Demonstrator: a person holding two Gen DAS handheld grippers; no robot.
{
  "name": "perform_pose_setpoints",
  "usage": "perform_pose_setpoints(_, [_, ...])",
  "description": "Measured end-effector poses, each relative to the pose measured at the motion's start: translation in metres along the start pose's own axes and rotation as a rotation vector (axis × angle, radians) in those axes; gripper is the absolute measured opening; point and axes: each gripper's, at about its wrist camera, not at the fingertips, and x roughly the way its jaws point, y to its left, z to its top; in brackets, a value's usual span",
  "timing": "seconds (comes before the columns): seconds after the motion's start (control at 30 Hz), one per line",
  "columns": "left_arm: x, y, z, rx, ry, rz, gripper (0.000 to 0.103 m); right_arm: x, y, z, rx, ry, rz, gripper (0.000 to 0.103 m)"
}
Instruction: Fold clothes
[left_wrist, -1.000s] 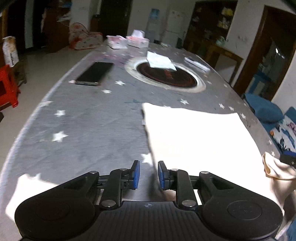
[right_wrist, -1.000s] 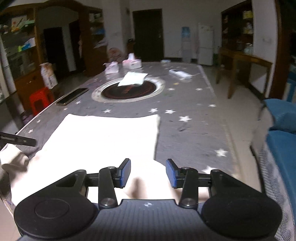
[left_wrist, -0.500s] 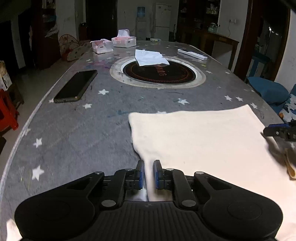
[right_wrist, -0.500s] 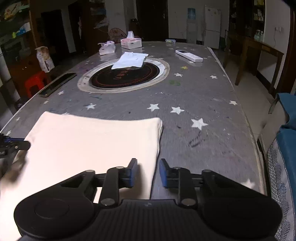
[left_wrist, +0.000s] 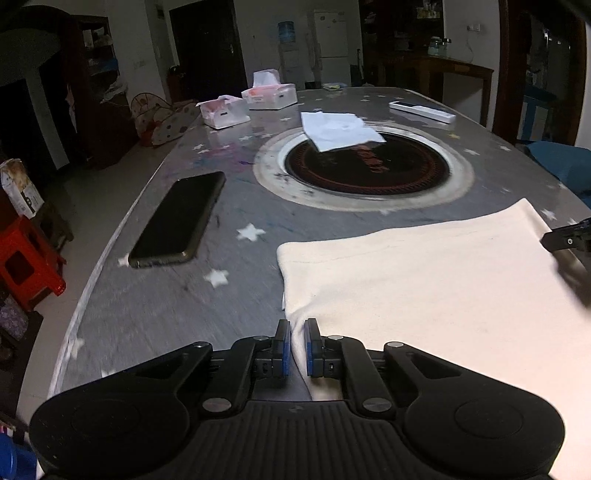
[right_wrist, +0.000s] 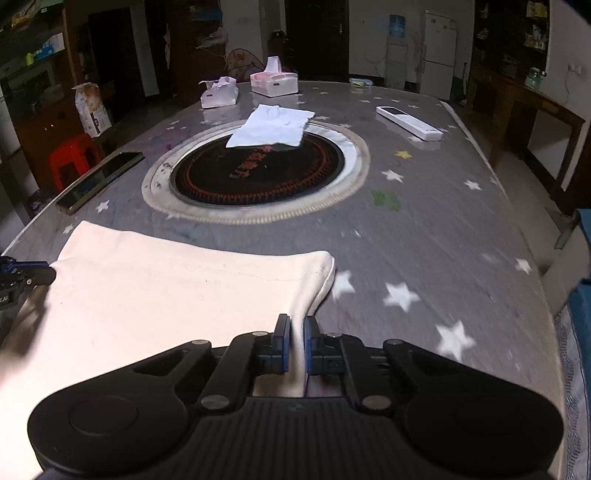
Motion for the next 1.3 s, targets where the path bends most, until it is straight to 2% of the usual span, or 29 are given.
perform_pose_setpoints(0.1, [0.009, 0.012, 0.008, -0.012, 0.003, -0.006, 0.015, 0.007, 0.001, 0.011, -0.026, 0.005, 0.003, 0.009])
perform_pose_setpoints(0.17, [0.001, 0.011, 0.004, -0.022, -0.003, -0.010, 0.027, 0.003, 0.003, 0.014, -0.052, -0.007, -0.002, 0.010])
perform_pose_setpoints(0.3, [-0.013, 0.011, -0.005, -0.043, -0.015, -0.018, 0.028, -0.033, 0.003, 0.009, -0.075, -0.048, 0.034, 0.015])
perform_pose_setpoints(0.33, [-0.017, 0.011, -0.007, -0.048, -0.018, -0.020, 0.027, -0.044, 0.005, 0.005, -0.089, -0.058, 0.048, 0.017])
perform_pose_setpoints(0.4, [-0.024, 0.011, -0.011, -0.058, -0.024, -0.024, 0.033, -0.064, 0.012, -0.006, -0.123, -0.066, 0.074, 0.031])
perform_pose_setpoints(0.47, [-0.034, 0.005, -0.019, -0.063, -0.028, -0.040, 0.043, -0.084, 0.021, -0.027, -0.157, -0.064, 0.085, 0.038])
perform_pose_setpoints(0.57, [-0.052, -0.007, -0.034, -0.066, -0.031, -0.073, 0.048, -0.104, 0.034, -0.057, -0.202, -0.054, 0.083, 0.039])
perform_pose_setpoints(0.7, [-0.075, -0.023, -0.054, -0.069, -0.036, -0.116, 0.051, -0.110, 0.045, -0.088, -0.238, -0.058, 0.053, 0.040])
perform_pose_setpoints(0.83, [-0.098, -0.039, -0.075, -0.072, -0.040, -0.160, 0.055, -0.106, 0.044, -0.103, -0.214, -0.077, 0.023, 0.036])
perform_pose_setpoints(0.9, [-0.109, -0.047, -0.085, -0.074, -0.042, -0.182, 0.055, -0.105, 0.041, -0.107, -0.196, -0.093, 0.010, 0.019])
perform_pose_setpoints(1.0, [-0.119, -0.055, -0.097, -0.076, -0.038, -0.202, 0.055, -0.116, 0.030, -0.109, -0.149, -0.141, -0.034, 0.006])
perform_pose_setpoints(1.17, [-0.123, -0.060, -0.108, -0.051, -0.038, -0.199, 0.057, -0.148, -0.010, -0.115, -0.016, -0.235, -0.136, 0.003])
perform_pose_setpoints(1.3, [-0.124, -0.062, -0.111, -0.044, -0.046, -0.196, 0.060, -0.170, -0.048, -0.132, 0.114, -0.266, -0.231, 0.003])
